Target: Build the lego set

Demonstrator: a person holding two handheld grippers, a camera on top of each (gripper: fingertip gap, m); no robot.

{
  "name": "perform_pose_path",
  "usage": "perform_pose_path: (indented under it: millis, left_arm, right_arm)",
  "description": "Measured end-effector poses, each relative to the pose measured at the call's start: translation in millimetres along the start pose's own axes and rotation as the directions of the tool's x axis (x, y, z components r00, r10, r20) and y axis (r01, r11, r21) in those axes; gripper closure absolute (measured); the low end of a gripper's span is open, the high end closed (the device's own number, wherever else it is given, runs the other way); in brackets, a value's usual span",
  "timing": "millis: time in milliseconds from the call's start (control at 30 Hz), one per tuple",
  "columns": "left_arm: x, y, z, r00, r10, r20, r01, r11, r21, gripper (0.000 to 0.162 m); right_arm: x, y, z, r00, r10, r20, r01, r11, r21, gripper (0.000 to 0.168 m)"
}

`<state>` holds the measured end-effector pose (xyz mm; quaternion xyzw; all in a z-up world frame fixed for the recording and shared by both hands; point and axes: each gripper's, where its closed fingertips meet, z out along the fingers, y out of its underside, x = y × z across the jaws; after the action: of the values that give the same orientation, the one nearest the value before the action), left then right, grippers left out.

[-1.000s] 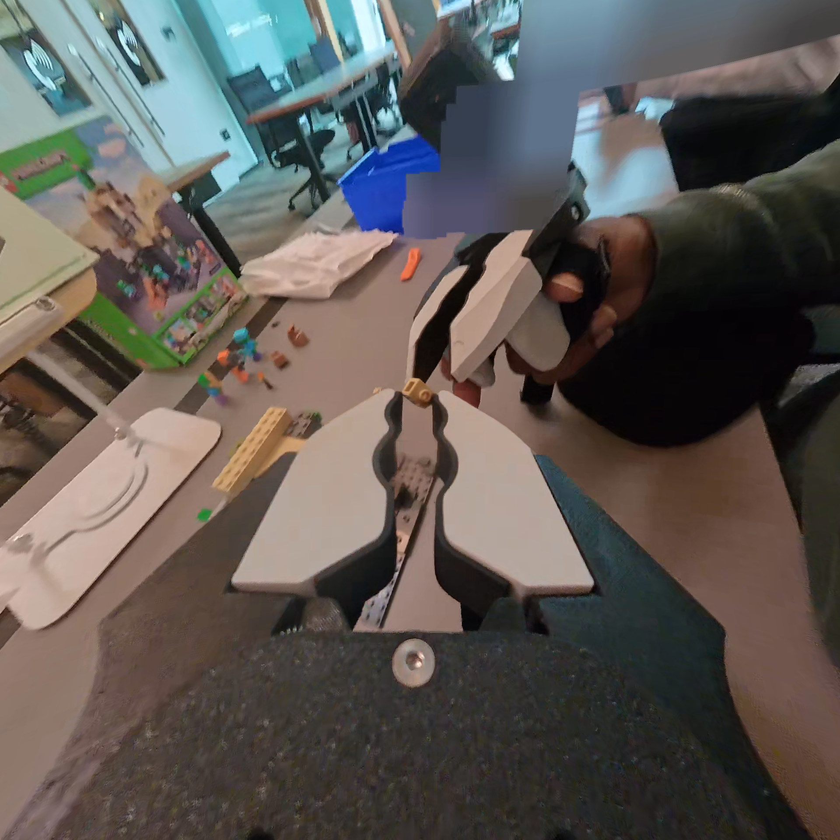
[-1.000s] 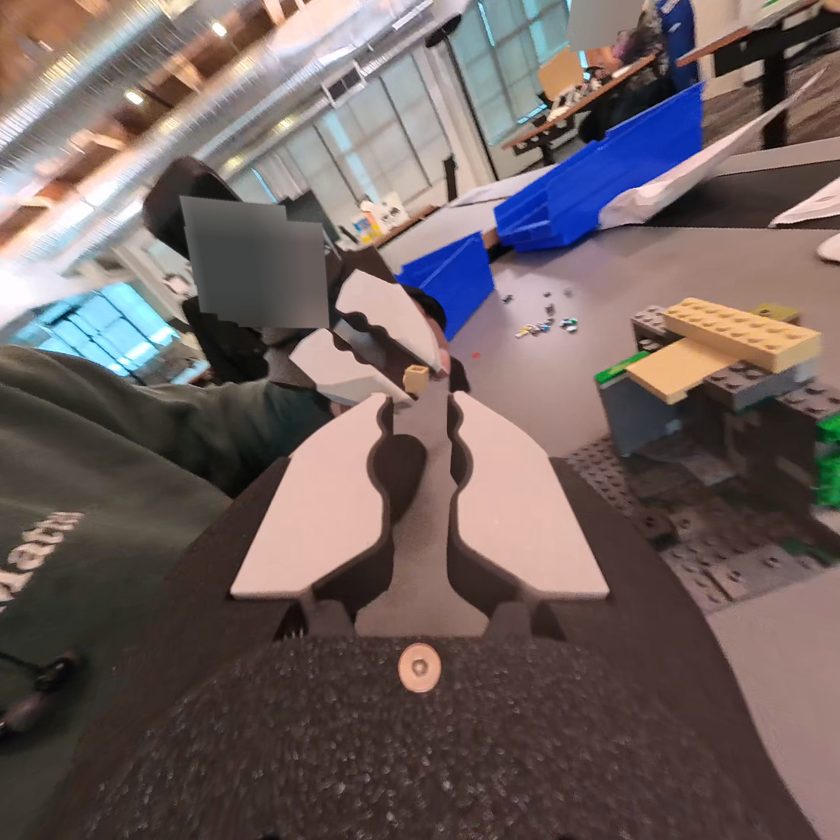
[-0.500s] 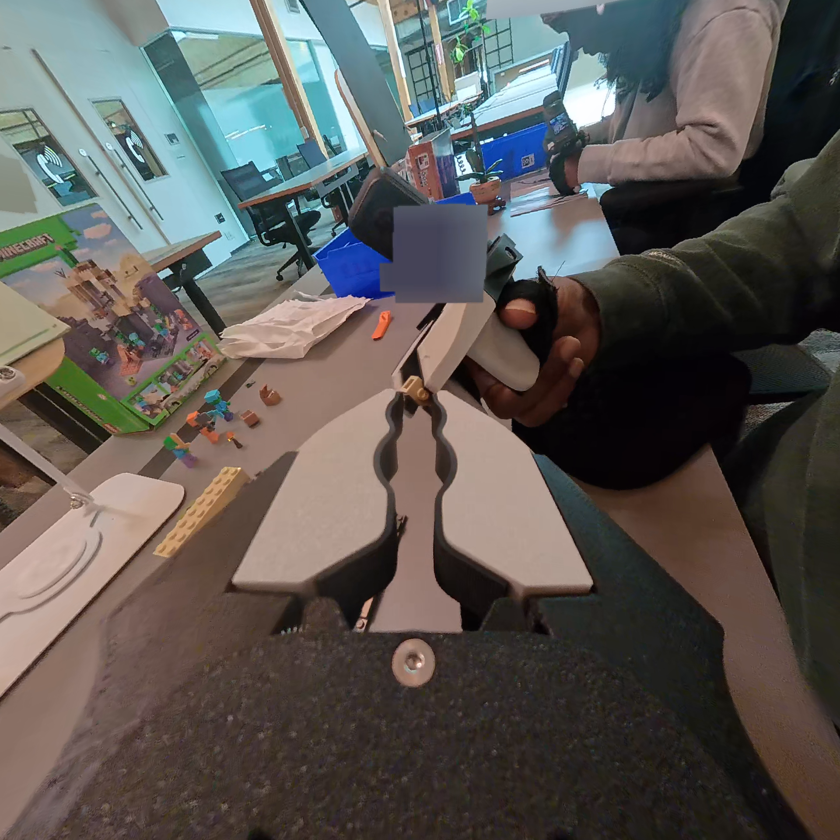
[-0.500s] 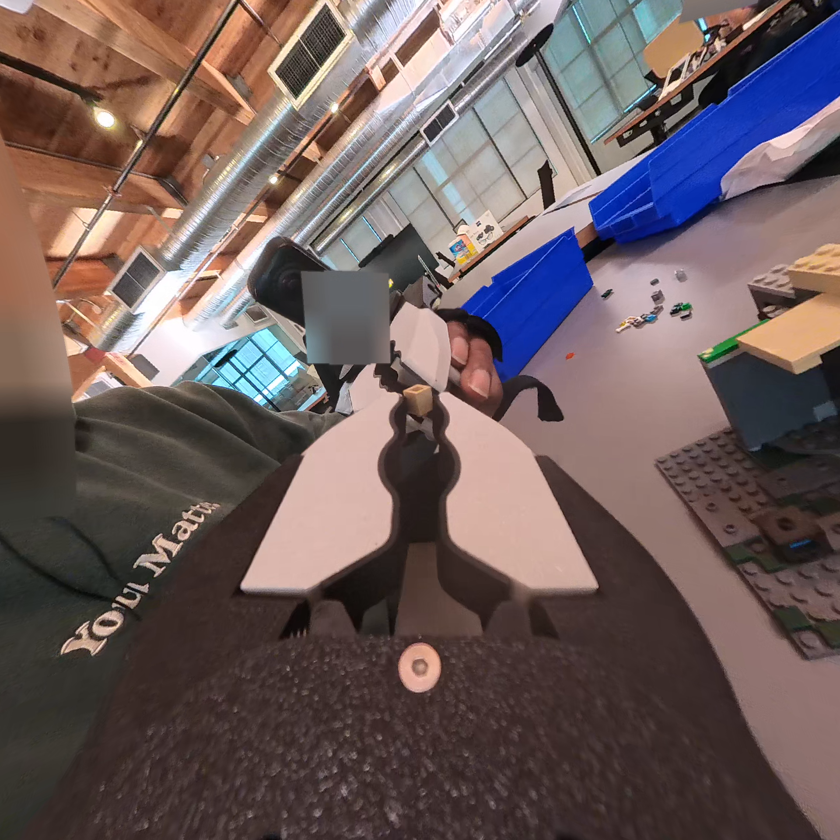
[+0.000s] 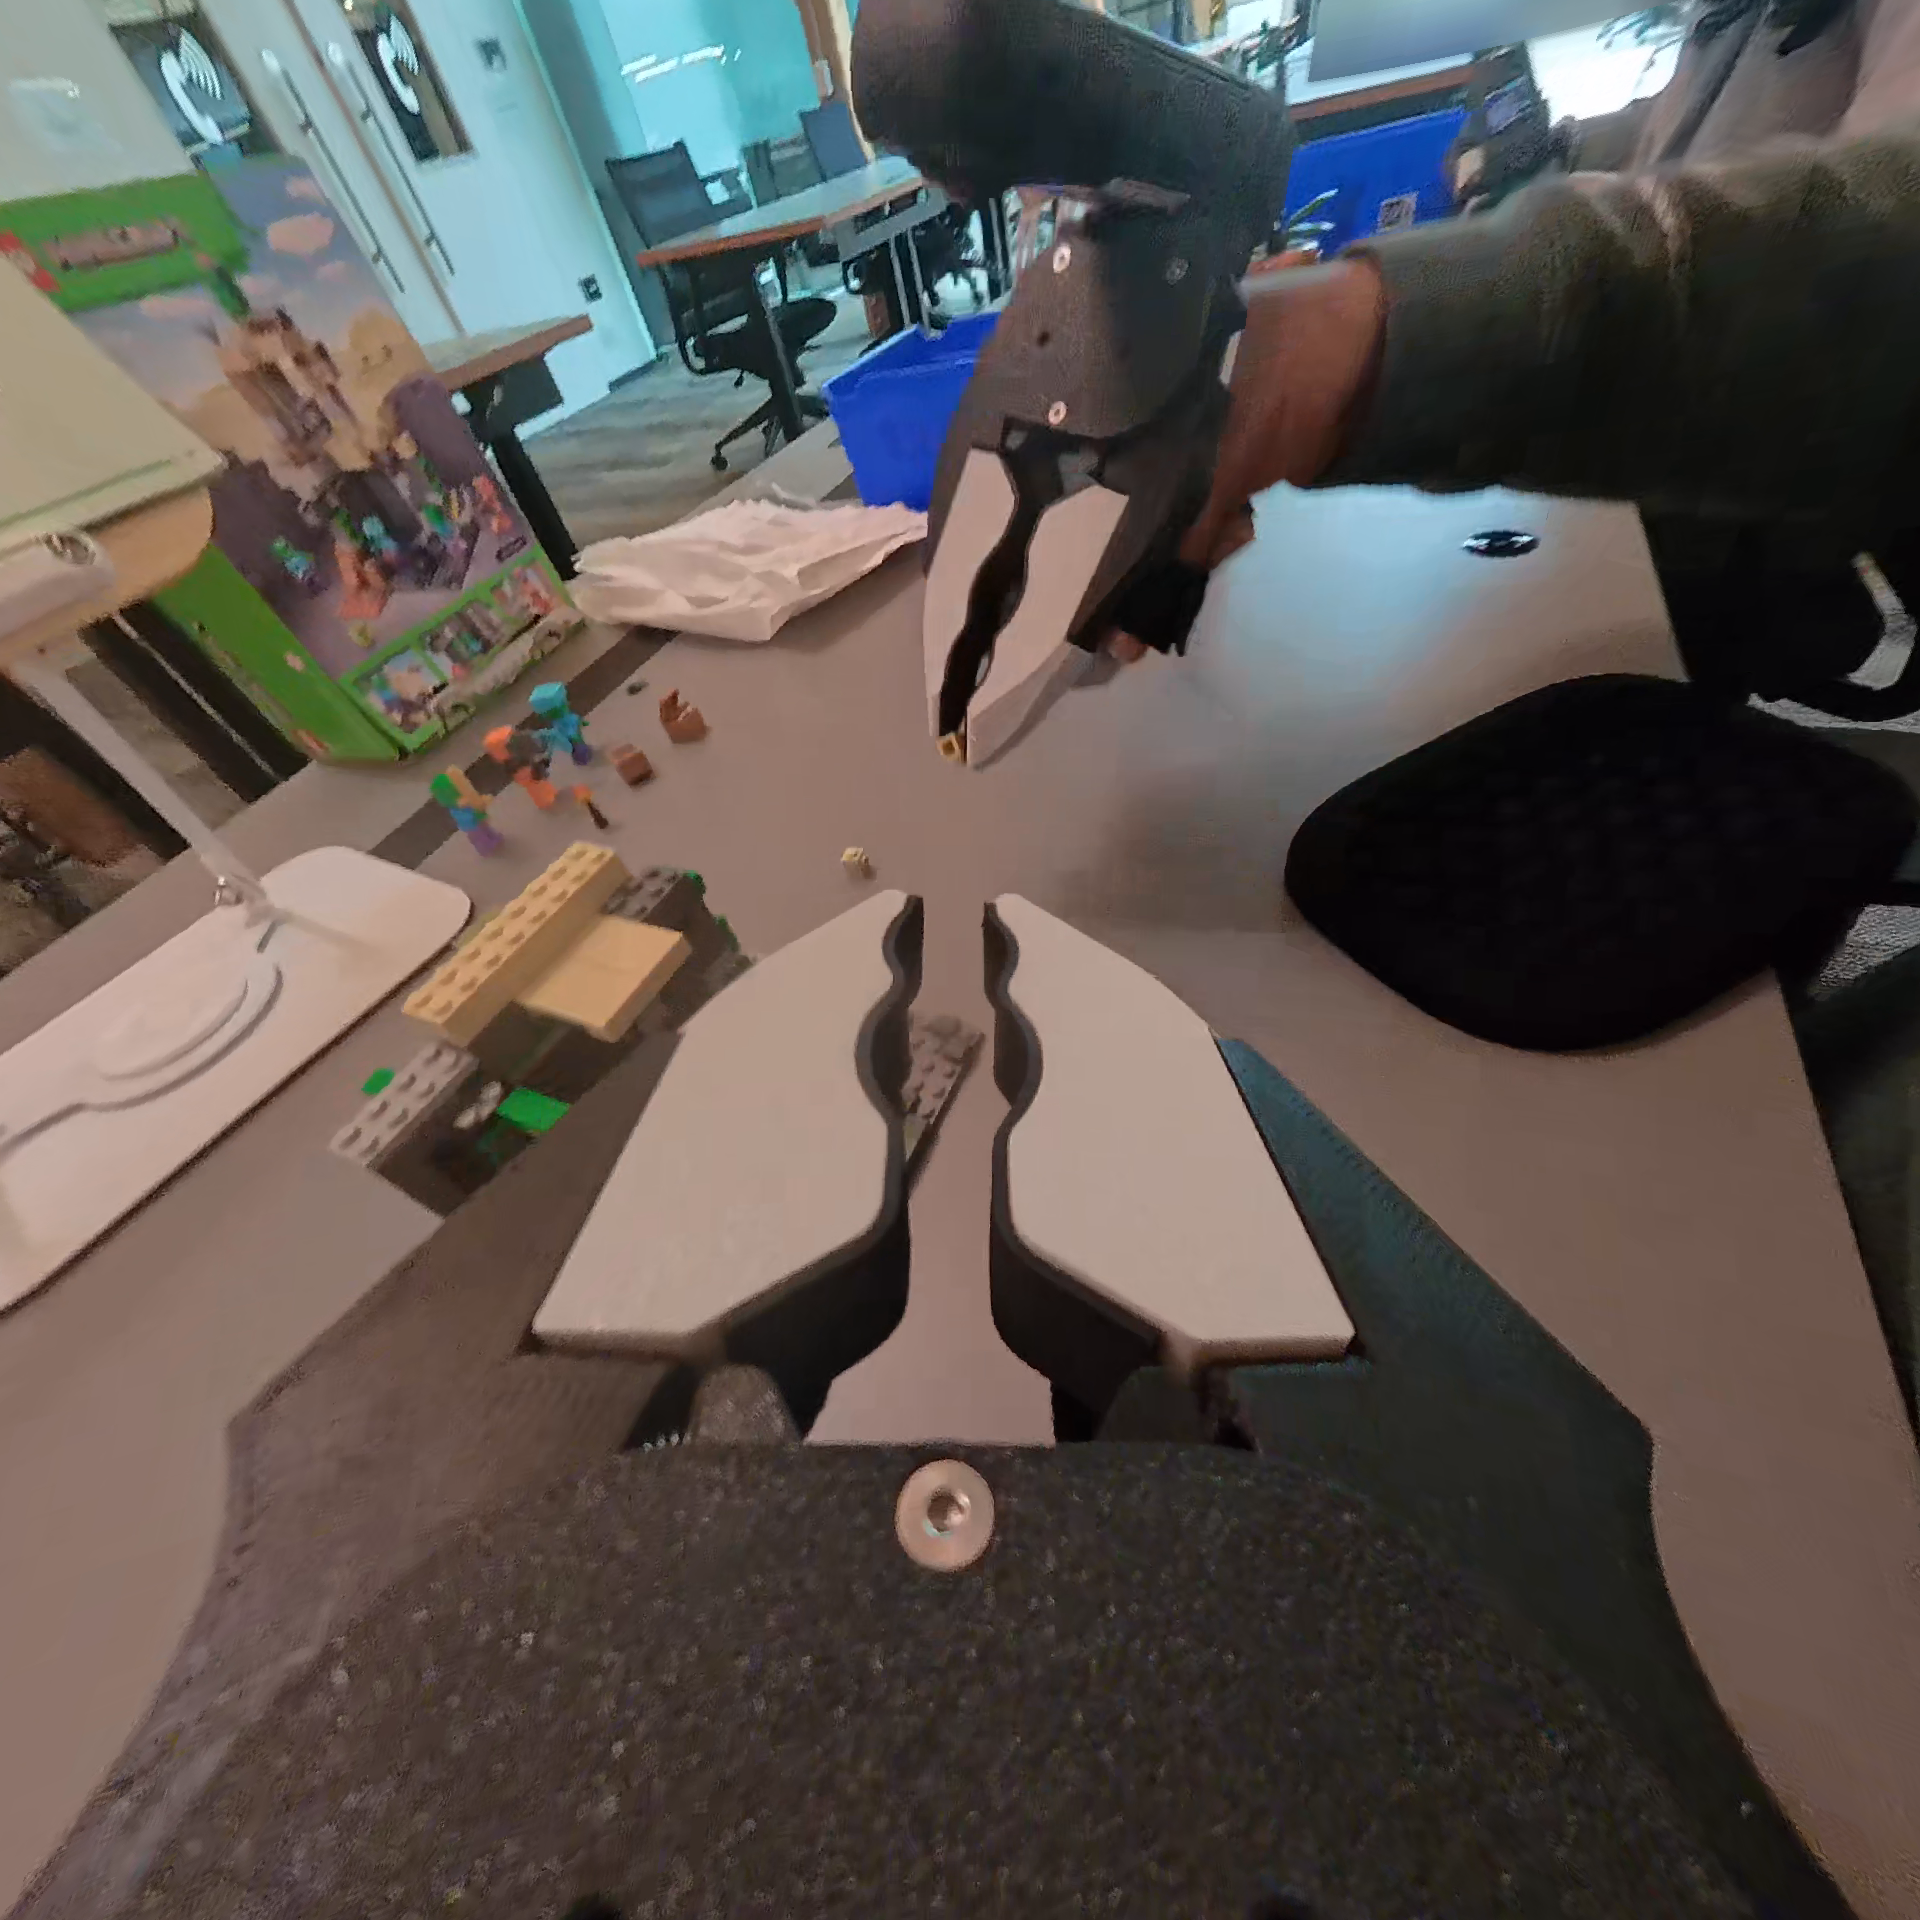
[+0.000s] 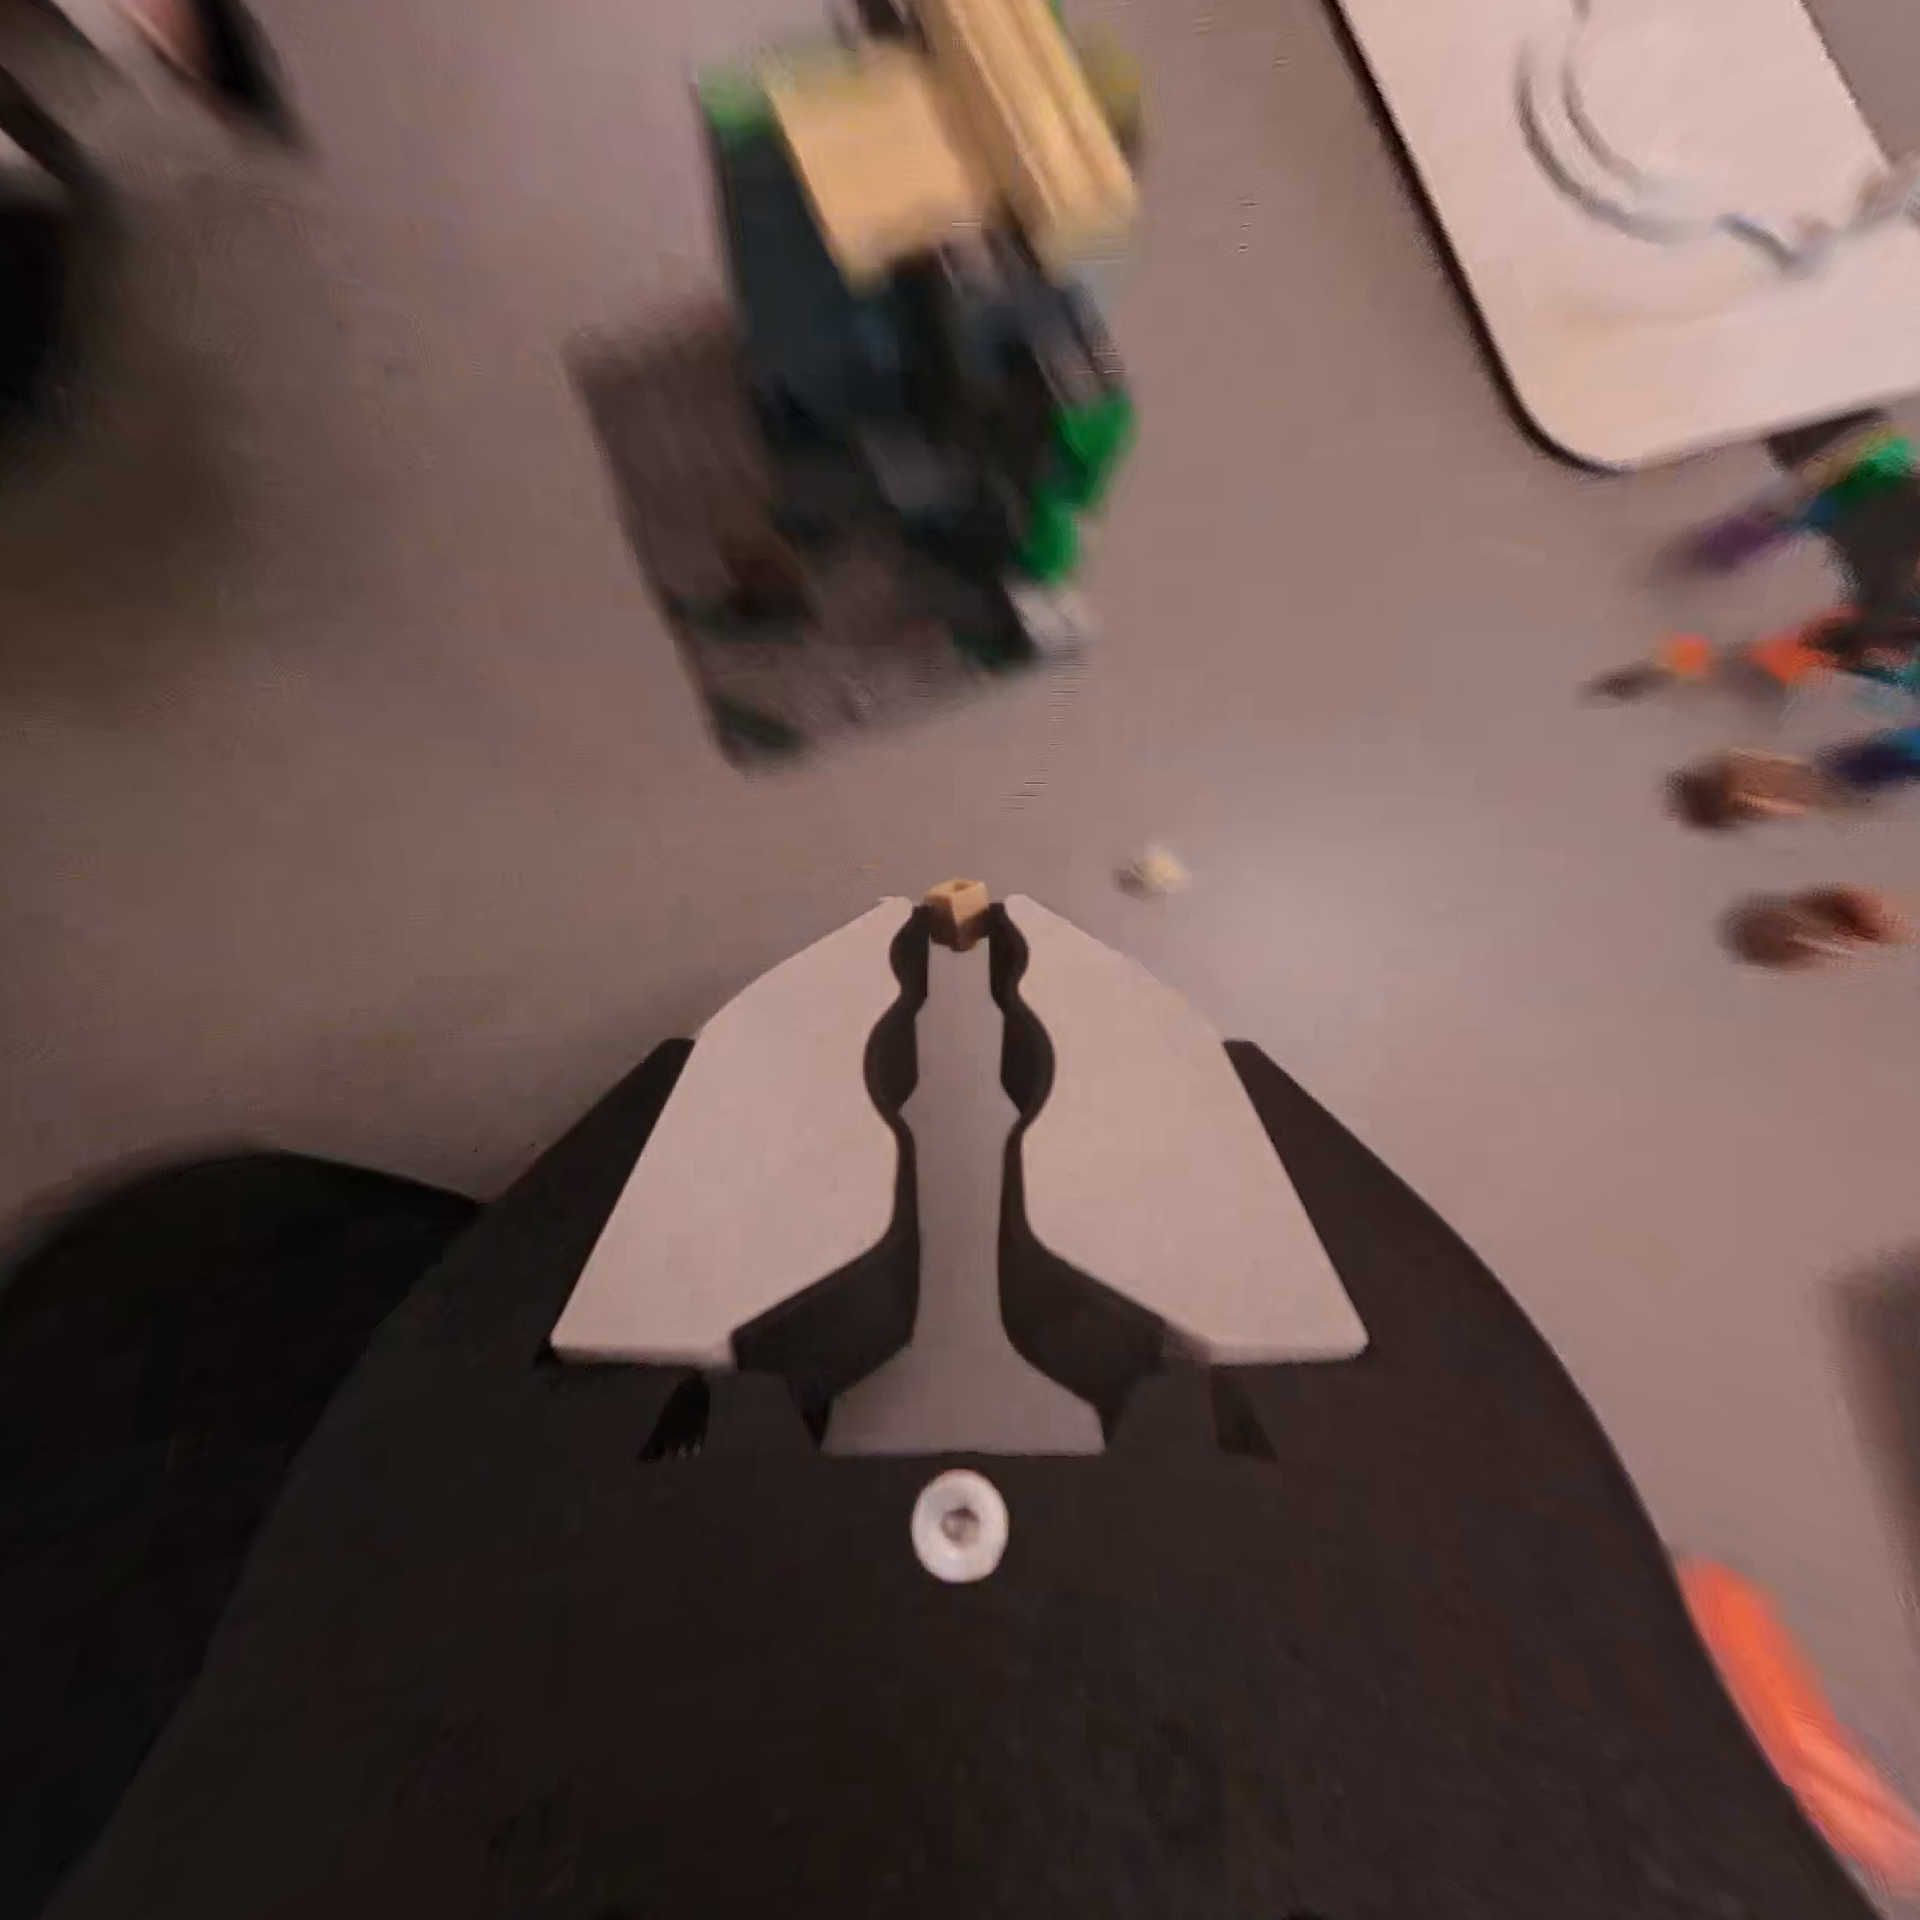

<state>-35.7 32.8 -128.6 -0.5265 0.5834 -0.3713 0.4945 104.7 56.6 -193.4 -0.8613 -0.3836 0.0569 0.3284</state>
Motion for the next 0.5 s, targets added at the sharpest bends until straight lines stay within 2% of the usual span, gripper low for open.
perform_pose_path:
  millis: [67, 167, 333, 400, 500]
  left_arm:
    - [-5, 11, 3, 0.999, -0.026, 0.019, 0.026, 0.999, -0.032, 0.153]
    - [-10, 27, 9, 0.998, -0.055, 0.042, 0.058, 0.995, -0.084, 0.154]
    - [-17, 47, 12, 0.995, -0.064, 0.074, 0.075, 0.987, -0.145, 0.154]
    - [-19, 52, 12, 0.994, -0.066, 0.085, 0.078, 0.984, -0.157, 0.154]
    - [-22, 55, 11, 0.993, -0.069, 0.096, 0.084, 0.984, -0.158, 0.155]
  right_arm:
    - [31, 25, 6, 0.981, -0.170, -0.094, 0.148, 0.968, -0.201, 0.158]
    - [50, 43, 15, 0.935, -0.351, -0.050, 0.304, 0.866, -0.396, 0.158]
    - [60, 43, 31, 0.849, -0.517, 0.114, 0.482, 0.667, -0.568, 0.157]
    - [61, 44, 34, 0.827, -0.530, 0.189, 0.520, 0.592, -0.616, 0.157]
    - [59, 43, 44, 0.799, -0.543, 0.257, 0.563, 0.528, -0.636, 0.157]
